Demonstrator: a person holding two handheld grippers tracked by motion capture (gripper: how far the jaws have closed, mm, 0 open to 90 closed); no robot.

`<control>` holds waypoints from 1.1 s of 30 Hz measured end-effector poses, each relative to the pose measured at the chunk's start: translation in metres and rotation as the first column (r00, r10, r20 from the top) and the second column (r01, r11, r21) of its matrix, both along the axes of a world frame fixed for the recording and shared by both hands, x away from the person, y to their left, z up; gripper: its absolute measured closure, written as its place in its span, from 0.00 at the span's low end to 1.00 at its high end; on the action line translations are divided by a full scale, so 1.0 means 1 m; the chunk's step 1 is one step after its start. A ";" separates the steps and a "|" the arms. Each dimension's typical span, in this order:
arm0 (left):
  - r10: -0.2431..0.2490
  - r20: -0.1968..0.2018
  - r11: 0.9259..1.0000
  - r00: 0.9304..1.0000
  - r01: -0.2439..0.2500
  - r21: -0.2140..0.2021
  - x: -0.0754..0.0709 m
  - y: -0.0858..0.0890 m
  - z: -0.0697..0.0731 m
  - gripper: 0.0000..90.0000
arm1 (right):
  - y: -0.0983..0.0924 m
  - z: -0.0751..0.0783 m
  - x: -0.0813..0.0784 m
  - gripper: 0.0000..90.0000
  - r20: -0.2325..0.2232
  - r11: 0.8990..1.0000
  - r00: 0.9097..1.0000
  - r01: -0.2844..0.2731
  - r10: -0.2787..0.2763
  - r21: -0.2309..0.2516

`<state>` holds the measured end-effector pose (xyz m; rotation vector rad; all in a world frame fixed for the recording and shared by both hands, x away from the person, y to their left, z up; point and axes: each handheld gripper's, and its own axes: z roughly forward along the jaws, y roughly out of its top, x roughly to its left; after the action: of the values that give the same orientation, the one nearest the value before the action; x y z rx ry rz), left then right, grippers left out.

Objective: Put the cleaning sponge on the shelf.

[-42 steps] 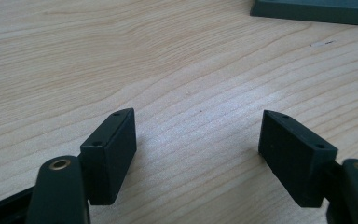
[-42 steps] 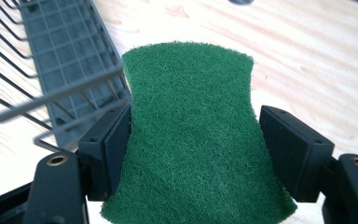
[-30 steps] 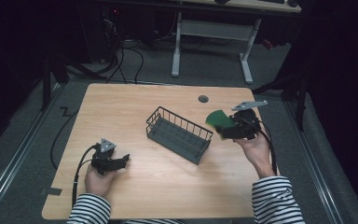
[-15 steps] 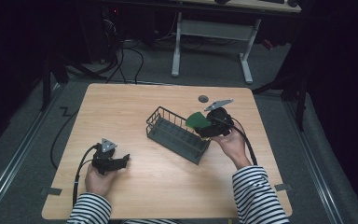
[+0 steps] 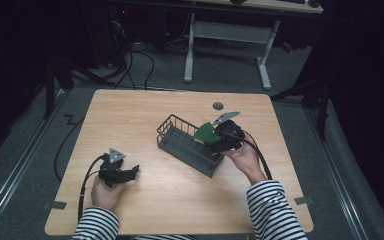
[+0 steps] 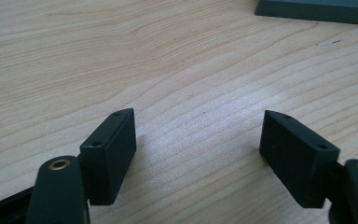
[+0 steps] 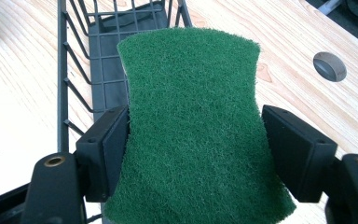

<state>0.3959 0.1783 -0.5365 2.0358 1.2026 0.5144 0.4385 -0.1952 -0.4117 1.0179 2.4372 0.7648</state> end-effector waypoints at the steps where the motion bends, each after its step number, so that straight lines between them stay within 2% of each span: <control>1: 0.000 -0.001 1.000 1.000 0.000 -0.001 0.000 0.000 0.000 0.31 | 0.000 0.000 -0.001 0.30 0.002 1.000 1.000 0.004 -0.004 0.002; 9: 0.000 -0.001 1.000 1.000 0.000 0.000 0.000 0.000 0.000 0.31 | 0.006 0.002 -0.007 0.30 0.038 1.000 0.999 -0.015 0.015 0.004; 12: 0.000 0.000 1.000 1.000 0.000 0.000 0.000 0.000 0.000 0.31 | 0.010 -0.003 -0.006 0.30 0.022 1.000 1.000 -0.020 0.021 -0.016; 15: 0.000 0.000 1.000 1.000 0.000 0.000 0.000 0.000 0.000 0.31 | 0.010 -0.004 -0.007 0.30 0.021 1.000 1.000 -0.022 0.022 -0.013; 20: 0.004 0.000 1.000 1.000 -0.004 0.001 0.000 0.000 0.000 0.31 | 0.010 -0.002 -0.006 0.29 -0.005 1.000 1.000 -0.019 0.019 -0.013; 26: 0.007 0.000 1.000 1.000 -0.007 0.004 0.000 0.000 0.000 0.31 | 0.010 -0.004 -0.007 0.28 0.002 1.000 1.000 -0.014 0.014 -0.016; 30: 0.020 -0.004 1.000 1.000 -0.020 -0.001 0.000 0.001 0.000 0.29 | 0.014 -0.004 -0.009 0.27 0.012 0.999 1.000 -0.013 0.014 -0.044; 31: 0.021 -0.004 1.000 1.000 -0.021 0.001 0.000 0.001 0.000 0.29 | 0.015 -0.005 -0.009 0.28 0.002 0.999 1.000 -0.024 0.024 -0.026; 33: 0.022 -0.003 1.000 1.000 -0.022 0.002 0.000 0.000 0.000 0.28 | 0.015 -0.006 -0.009 0.28 -0.006 0.999 1.000 -0.028 0.028 -0.027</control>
<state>0.3960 0.1788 -0.5366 2.0279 1.2287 0.5235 0.4292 -0.1802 -0.4173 0.9792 2.4643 0.7370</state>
